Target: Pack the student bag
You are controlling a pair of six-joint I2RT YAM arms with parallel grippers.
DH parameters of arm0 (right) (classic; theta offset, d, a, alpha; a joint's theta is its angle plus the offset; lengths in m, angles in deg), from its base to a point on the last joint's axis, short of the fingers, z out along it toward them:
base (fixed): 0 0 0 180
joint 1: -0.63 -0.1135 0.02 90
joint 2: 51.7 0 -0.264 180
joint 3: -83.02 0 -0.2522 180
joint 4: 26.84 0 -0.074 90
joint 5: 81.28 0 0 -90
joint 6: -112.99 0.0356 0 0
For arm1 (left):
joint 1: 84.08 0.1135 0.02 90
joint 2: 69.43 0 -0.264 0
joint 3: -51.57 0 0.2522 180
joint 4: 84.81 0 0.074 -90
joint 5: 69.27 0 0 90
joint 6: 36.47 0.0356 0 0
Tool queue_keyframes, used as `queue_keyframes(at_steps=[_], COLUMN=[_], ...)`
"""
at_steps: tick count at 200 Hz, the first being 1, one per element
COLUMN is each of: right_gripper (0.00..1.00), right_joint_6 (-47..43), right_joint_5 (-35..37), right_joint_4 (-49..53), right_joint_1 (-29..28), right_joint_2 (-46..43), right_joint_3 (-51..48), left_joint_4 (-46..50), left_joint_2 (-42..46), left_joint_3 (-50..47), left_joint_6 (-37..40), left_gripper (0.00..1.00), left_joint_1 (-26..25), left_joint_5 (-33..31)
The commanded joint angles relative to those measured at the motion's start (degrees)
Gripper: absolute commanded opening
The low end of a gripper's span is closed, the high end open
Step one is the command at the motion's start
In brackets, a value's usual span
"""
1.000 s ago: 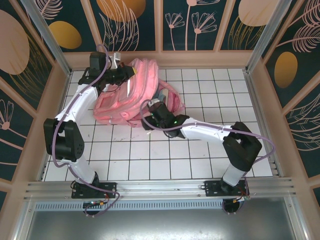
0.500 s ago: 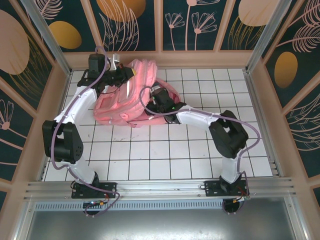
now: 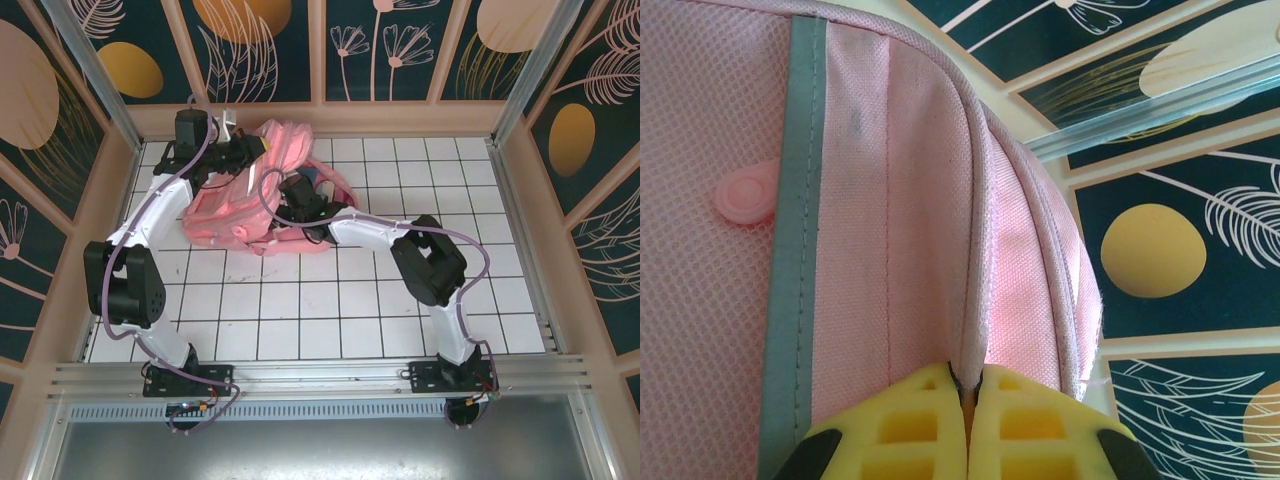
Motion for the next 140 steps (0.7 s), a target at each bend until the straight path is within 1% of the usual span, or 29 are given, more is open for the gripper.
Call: queue_keyframes(at_steps=[1,41,78,117,140], right_gripper=[0.99,0.99,0.99,0.99,0.99], right_joint_6=[4.5,6.6,6.7,7.3,9.0], right_joint_5=[-1.2,0.1,1.7,1.3,2.9], right_joint_4=[0.2,0.0,0.5,-1.7,-2.8], right_joint_1=[-1.3,0.6,2.5,4.1,4.8], right_joint_2=[0.2,-5.4,-11.2,-19.4,-24.9], right_joint_3=[0.0,-3.1,-8.3,-16.7,-21.6], left_joint_4=[-7.0,-7.0,-7.0,-5.9,-5.4], left_joint_2=[3.6,3.6,3.6,3.5,3.5], left_joint_3=[0.7,0.5,0.3,-0.6,-2.7], left_joint_6=[-0.5,-0.2,-0.2,0.8,1.6], left_gripper=[0.00,0.00,0.00,0.00,0.00], left_joint_1=[-0.7,-0.7,-0.7,-0.7,-0.7], left_joint_5=[4.9,4.9,4.6,3.5,3.1])
